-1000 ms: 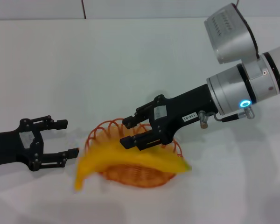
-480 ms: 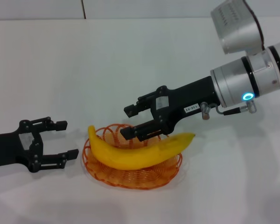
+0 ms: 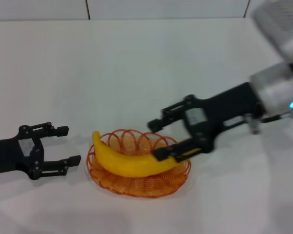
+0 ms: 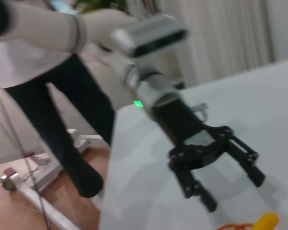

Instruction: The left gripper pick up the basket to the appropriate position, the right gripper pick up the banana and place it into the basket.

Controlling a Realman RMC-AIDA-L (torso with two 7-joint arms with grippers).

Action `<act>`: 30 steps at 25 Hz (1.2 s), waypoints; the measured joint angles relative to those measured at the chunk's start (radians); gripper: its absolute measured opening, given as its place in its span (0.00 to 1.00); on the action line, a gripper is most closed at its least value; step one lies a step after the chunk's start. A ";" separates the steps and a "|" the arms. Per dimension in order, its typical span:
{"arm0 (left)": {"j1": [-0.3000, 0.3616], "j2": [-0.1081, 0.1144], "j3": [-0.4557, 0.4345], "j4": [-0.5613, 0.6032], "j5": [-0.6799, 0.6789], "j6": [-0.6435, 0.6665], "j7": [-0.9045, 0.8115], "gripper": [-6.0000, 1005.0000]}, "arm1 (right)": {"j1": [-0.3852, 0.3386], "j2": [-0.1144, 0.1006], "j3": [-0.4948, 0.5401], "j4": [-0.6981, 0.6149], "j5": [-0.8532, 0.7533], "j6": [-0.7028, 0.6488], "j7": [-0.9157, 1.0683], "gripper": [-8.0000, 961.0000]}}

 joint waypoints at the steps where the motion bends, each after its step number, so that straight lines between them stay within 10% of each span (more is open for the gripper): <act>1: 0.000 0.000 0.000 0.000 0.000 0.000 0.000 0.82 | -0.014 -0.011 0.021 -0.004 -0.002 -0.028 -0.024 0.70; 9: 0.003 0.002 -0.007 0.000 0.000 0.000 -0.001 0.82 | -0.129 -0.058 0.288 -0.001 -0.114 -0.090 -0.228 0.70; 24: 0.039 0.002 -0.009 0.006 0.000 0.017 0.002 0.82 | -0.264 -0.053 0.502 0.107 -0.231 -0.136 -0.564 0.70; 30: 0.039 0.002 0.003 0.002 0.014 0.046 0.034 0.82 | -0.247 -0.035 0.503 0.127 -0.340 -0.020 -0.594 0.90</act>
